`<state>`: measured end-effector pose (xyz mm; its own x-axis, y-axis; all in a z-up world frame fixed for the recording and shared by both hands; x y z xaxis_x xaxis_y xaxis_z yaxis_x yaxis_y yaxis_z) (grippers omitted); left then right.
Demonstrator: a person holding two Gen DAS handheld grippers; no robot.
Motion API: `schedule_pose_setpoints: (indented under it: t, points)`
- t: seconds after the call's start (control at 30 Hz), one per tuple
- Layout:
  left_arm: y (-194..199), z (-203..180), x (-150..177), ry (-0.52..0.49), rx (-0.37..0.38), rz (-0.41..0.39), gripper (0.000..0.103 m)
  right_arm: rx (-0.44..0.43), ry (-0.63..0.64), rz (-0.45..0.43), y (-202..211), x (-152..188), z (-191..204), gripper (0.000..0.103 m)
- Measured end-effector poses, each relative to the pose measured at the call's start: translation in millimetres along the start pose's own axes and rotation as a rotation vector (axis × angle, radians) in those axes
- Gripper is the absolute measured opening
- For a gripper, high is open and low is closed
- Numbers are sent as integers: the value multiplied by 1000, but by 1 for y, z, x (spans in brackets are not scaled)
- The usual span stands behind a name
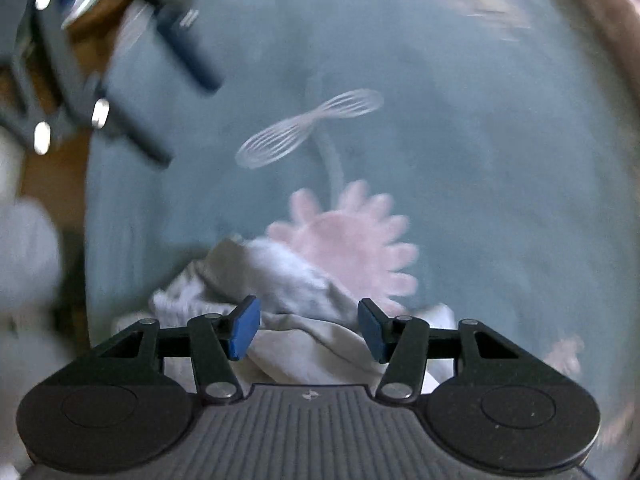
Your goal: Fold clothes
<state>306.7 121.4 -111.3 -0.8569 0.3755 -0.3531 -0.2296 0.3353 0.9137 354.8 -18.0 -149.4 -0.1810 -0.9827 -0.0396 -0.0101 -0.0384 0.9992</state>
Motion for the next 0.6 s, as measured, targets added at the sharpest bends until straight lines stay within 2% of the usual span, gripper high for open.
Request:
schedule_pose_setpoints:
  t: [0.07,0.13,0.3,0.53,0.57,0.6]
  points:
    - [-7,-3,8,20,4,2,46,-26,122,43,-19,-8,9,59]
    - [-15,-8,13,35,15,3,46,-34,160,61,-23,-1,10,59]
    - [-38,-41,9,-11,45,0,46,-67,146,54,-10,24,8,55]
    - [-78,-87,-10,-101,99,13,44,-66,47,18,0,71,17,55]
    - [-83,-91,-10,-118,100,22,42,-60,30,14,-2,78,18,55]
    - [-87,-94,-10,-136,100,30,36,-56,13,8,-2,85,19,55]
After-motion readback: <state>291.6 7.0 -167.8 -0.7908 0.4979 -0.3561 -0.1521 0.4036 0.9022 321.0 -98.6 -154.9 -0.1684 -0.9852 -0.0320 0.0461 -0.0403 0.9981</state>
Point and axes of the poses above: each gripper's, at about its wrist camera, not at the fingertips, and y roughly against the way its jaws point, z to its left, x to its underside, the point moved 10 cm from there along -y, roughly the way its jaws point, and after that the axes turned 2 degrees about z, right-handed, at the moved point
